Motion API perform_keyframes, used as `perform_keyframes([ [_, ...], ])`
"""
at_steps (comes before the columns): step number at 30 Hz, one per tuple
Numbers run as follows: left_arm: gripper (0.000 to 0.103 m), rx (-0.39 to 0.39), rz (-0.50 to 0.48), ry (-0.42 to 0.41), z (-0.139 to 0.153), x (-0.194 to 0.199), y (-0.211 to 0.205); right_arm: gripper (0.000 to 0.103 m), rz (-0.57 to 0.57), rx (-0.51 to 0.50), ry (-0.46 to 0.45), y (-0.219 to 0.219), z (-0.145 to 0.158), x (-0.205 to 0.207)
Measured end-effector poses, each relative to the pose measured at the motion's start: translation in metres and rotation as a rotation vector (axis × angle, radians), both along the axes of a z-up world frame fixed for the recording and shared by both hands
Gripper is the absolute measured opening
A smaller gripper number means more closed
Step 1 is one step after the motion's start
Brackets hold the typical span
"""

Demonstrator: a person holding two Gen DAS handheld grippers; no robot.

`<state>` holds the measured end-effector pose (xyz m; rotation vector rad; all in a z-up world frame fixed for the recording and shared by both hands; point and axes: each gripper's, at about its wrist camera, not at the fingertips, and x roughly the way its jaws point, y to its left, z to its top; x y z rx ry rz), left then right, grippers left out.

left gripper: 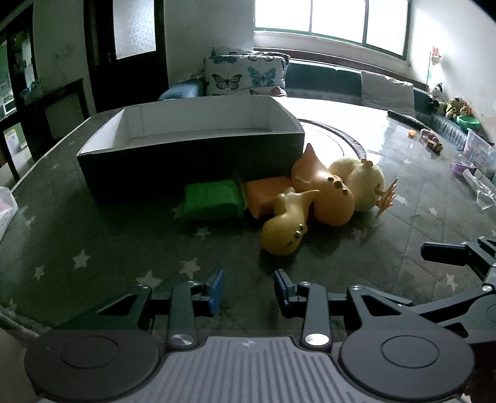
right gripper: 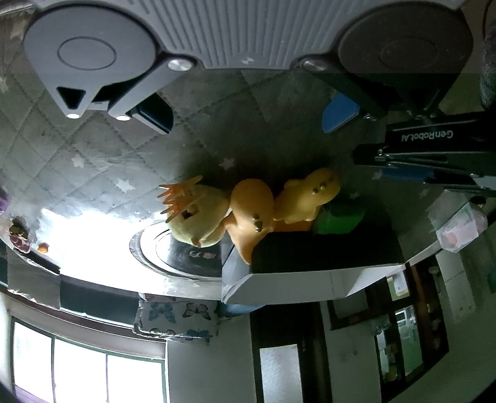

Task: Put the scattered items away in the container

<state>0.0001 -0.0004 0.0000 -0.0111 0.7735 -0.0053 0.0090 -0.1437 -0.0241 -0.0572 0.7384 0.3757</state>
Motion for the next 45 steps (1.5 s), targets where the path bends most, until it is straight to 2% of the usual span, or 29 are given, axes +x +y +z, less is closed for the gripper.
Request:
perform_keyframes([
  [17, 0.038, 0.036, 0.017, 0.043, -0.0057, -0.0027, -0.0059, 0.103, -0.014, -0.052, 0.014, 0.0021, -0.0045, -0.0012],
  [45, 0.039, 0.038, 0.011, 0.076, -0.0079, 0.0003, -0.0059, 0.103, 0.003, -0.083, 0.051, 0.0095, -0.0083, 0.0029],
])
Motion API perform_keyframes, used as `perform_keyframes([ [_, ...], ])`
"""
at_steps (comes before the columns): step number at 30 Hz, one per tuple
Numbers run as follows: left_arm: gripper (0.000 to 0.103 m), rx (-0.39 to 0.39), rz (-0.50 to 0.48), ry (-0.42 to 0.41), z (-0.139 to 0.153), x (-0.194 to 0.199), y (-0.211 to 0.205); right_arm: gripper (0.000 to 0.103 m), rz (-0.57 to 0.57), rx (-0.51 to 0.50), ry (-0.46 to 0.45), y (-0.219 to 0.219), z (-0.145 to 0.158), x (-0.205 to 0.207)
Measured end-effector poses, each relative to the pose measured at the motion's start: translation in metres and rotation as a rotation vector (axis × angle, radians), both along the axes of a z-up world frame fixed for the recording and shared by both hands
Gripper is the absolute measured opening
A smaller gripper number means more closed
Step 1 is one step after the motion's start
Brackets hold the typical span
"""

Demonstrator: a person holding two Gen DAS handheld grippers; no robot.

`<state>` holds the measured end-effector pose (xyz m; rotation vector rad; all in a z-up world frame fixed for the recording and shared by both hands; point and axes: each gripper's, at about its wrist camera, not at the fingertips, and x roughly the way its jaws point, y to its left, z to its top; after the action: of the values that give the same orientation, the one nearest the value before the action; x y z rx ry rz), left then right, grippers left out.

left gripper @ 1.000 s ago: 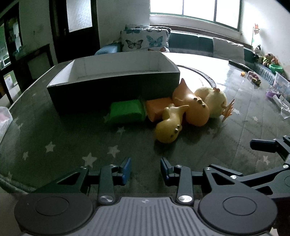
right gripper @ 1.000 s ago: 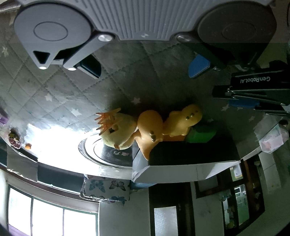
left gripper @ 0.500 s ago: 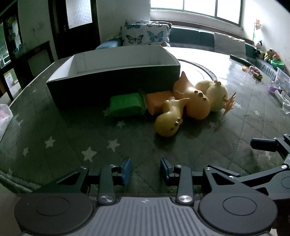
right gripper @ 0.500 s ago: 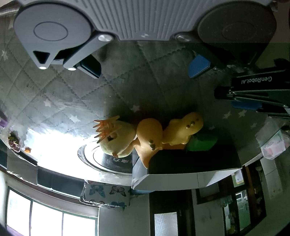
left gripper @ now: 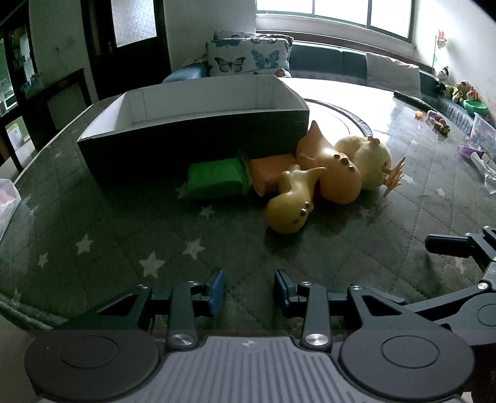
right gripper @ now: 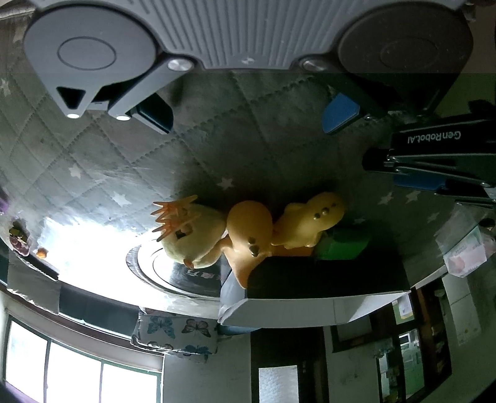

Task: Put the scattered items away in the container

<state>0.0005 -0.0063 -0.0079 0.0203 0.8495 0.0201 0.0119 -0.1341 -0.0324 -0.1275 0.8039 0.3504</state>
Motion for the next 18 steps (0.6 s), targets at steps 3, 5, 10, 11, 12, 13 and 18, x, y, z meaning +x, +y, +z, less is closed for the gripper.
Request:
perform_keyframes([
  [3, 0.039, 0.000, -0.001, 0.004, 0.000, 0.002, 0.000, 0.103, 0.004, -0.001, 0.005, 0.001, 0.000, 0.002],
  [5, 0.038, -0.001, -0.002, 0.006, 0.000, 0.003, 0.001, 0.103, 0.007, -0.002, 0.008, 0.002, 0.000, 0.003],
  [10, 0.038, -0.001, -0.005, 0.012, 0.001, 0.007, 0.001, 0.103, 0.006, -0.001, 0.011, 0.002, 0.000, 0.007],
  [11, 0.039, -0.002, -0.005, 0.013, 0.001, 0.008, 0.001, 0.103, 0.006, 0.000, 0.010, 0.002, 0.000, 0.007],
  [12, 0.039, -0.002, -0.005, 0.014, 0.001, 0.009, 0.001, 0.103, 0.006, 0.001, 0.011, 0.002, 0.000, 0.008],
  [13, 0.039, -0.002, -0.006, 0.015, 0.001, 0.009, 0.001, 0.103, 0.006, 0.000, 0.011, 0.002, 0.000, 0.008],
  [18, 0.039, -0.002, -0.008, 0.022, 0.001, 0.012, 0.001, 0.103, 0.011, 0.000, 0.014, 0.004, 0.001, 0.011],
])
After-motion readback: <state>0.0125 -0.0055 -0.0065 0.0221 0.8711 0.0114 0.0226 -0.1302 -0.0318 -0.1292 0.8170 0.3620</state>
